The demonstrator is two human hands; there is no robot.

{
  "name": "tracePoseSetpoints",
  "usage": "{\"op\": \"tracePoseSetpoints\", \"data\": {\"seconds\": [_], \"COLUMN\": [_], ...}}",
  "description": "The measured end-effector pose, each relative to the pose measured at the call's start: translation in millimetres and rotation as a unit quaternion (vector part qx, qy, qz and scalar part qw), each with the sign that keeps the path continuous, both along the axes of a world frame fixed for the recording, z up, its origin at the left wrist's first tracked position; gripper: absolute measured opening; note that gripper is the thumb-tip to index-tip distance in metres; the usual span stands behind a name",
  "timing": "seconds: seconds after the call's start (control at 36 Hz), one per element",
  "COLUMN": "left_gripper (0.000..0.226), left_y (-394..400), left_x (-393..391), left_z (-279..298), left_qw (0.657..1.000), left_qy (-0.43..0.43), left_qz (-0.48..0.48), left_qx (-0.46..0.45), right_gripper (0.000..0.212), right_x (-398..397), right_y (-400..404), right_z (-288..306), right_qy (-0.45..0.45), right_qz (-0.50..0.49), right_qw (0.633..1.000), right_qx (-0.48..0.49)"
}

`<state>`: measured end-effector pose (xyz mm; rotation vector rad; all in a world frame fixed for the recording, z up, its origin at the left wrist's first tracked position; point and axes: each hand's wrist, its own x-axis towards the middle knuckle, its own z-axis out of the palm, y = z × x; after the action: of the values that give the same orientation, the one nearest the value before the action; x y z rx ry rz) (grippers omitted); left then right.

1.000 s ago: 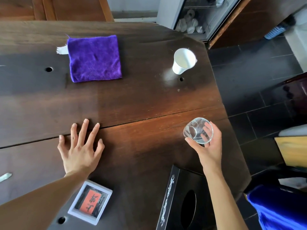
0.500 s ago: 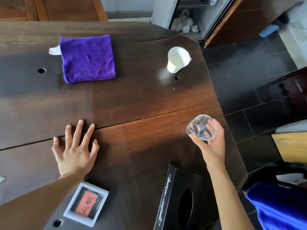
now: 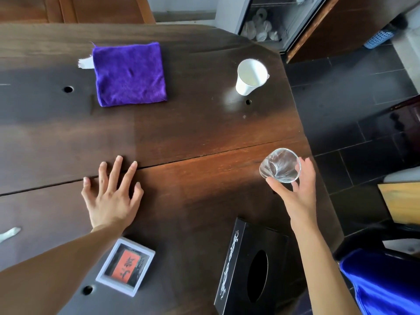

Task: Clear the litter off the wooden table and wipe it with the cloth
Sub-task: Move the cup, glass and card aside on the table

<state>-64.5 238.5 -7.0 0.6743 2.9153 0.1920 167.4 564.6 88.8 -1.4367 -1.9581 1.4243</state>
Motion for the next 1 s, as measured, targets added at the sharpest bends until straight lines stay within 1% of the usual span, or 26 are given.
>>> {"op": "tracePoseSetpoints", "data": {"seconds": [0.14,0.25,0.33,0.39,0.47,0.64,0.75,0.81,0.89,1.0], "left_gripper": [0.058,0.059,0.058,0.058,0.058,0.058,0.059,0.059,0.059,0.059], "left_y": [-0.8,-1.3,-1.6,-1.3,-3.1,-2.6,-1.0,-0.8,-0.7,-0.6], "left_x": [-1.0,-1.7,-3.2,-3.5,-4.0,-4.5,-4.0,-4.2,-4.5,-5.4], "left_z": [-0.1,-0.3,0.1,0.9,3.4,6.4,7.2,7.0,6.2,5.2], "left_qw": [1.0,1.0,1.0,1.0,1.0,0.999,0.999,0.999,0.999,0.999], "left_qy": [-0.006,-0.008,-0.009,-0.011,-0.014,-0.028,-0.031,-0.028,-0.03,-0.031], "left_qz": [-0.004,-0.005,-0.01,-0.012,-0.013,-0.021,-0.022,-0.019,-0.022,-0.021], "left_qx": [-0.002,0.003,0.003,-0.001,-0.012,-0.026,-0.023,-0.013,-0.011,-0.011], "right_gripper": [0.108,0.105,0.105,0.107,0.111,0.109,0.112,0.116,0.125,0.131], "right_x": [4.5,2.3,-6.9,-12.7,-23.4,-39.1,-44.9,-45.6,-44.1,-43.2], "right_y": [-23.2,-50.9,-76.9,-96.6,-129.1,-192.1,-233.7,-249.8,-271.3,-295.3], "right_z": [31.3,47.6,50.0,46.1,34.2,1.9,-19.8,-27.8,-39.1,-51.9], "right_qy": [0.014,0.029,0.029,0.029,-0.003,-0.042,-0.08,-0.087,-0.092,-0.106], "right_qz": [0.01,0.081,0.131,0.163,0.213,0.314,0.383,0.401,0.408,0.426], "right_qw": [1.0,0.996,0.991,0.986,0.976,0.947,0.92,0.911,0.907,0.898], "right_qx": [0.022,0.033,0.002,-0.023,-0.052,-0.047,-0.036,-0.042,-0.039,0.025]}}
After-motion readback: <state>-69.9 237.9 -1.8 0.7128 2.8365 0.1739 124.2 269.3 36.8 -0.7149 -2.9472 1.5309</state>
